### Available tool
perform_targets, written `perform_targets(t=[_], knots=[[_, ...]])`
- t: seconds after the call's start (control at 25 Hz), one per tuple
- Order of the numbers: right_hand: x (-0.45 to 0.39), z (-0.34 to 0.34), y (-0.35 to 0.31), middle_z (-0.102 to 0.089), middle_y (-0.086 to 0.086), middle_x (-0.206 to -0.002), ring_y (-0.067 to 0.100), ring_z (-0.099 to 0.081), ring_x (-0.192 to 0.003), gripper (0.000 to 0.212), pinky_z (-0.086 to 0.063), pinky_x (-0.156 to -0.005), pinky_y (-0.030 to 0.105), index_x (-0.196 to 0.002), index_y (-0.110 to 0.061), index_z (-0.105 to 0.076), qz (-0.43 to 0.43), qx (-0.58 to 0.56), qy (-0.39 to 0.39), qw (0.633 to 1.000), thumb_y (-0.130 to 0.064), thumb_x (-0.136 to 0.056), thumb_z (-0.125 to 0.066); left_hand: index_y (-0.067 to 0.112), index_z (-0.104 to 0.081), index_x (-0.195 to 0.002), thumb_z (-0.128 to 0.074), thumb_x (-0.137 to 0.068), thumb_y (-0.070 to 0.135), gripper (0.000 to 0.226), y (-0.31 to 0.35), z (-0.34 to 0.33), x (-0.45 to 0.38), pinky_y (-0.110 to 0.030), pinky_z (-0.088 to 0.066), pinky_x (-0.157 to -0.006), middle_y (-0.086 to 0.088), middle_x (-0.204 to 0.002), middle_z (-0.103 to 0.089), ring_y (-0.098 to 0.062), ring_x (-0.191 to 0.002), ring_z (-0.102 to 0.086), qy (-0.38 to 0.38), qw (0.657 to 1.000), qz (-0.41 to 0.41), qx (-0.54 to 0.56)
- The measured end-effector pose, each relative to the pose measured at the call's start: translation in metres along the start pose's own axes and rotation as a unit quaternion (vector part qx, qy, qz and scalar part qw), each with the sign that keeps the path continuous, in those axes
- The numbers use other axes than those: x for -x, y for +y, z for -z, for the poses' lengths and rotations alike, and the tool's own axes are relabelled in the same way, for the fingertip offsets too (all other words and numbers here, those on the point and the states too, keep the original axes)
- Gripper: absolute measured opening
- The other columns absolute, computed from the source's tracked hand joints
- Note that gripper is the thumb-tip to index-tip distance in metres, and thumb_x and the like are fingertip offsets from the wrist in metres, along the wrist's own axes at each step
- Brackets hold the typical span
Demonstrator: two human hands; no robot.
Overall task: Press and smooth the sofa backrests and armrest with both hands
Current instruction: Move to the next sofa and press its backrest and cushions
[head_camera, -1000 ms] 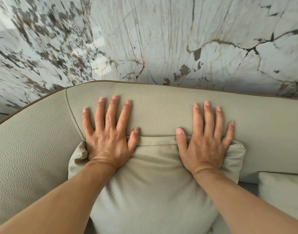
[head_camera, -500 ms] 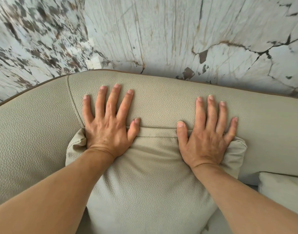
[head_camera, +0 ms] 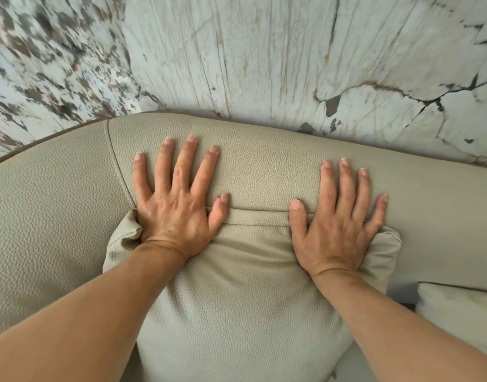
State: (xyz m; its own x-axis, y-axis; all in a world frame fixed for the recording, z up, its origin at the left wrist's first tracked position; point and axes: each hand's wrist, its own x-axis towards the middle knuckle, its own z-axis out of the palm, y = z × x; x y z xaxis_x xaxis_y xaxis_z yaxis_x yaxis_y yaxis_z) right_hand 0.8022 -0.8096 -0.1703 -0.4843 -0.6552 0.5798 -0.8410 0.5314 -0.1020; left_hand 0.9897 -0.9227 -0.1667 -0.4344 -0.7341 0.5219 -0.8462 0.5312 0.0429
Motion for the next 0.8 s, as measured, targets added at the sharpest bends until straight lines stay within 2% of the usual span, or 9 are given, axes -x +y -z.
perform_targets(t=[0.64, 0.8], knots=[[0.0, -0.002, 0.001, -0.029, 0.007, -0.157, 0.03, -0.018, -0.145, 0.071, -0.006, -0.115, 0.057, -0.15, -0.021, -0.024, -0.009, 0.005, -0.016, 1.0, -0.059, -0.09, -0.028, 0.029, -0.022, -0.151, -0.031, -0.089, 0.056, 0.068, -0.001, 0.005, -0.001, -0.057, -0.001, -0.115, -0.005, -0.158, -0.027, -0.032, -0.145, -0.015, -0.048, 0.999, -0.007, 0.022], [-0.001, 0.003, 0.0, -0.028, 0.006, -0.157, 0.03, -0.017, -0.146, 0.072, -0.005, -0.115, 0.058, -0.15, -0.02, -0.024, -0.01, 0.004, -0.041, 0.999, -0.057, -0.089, -0.032, 0.031, -0.011, -0.153, -0.024, -0.092, 0.058, 0.067, -0.001, 0.015, -0.002, -0.055, 0.002, -0.116, -0.002, -0.161, -0.019, -0.028, -0.147, -0.007, -0.087, 0.996, -0.007, 0.009]])
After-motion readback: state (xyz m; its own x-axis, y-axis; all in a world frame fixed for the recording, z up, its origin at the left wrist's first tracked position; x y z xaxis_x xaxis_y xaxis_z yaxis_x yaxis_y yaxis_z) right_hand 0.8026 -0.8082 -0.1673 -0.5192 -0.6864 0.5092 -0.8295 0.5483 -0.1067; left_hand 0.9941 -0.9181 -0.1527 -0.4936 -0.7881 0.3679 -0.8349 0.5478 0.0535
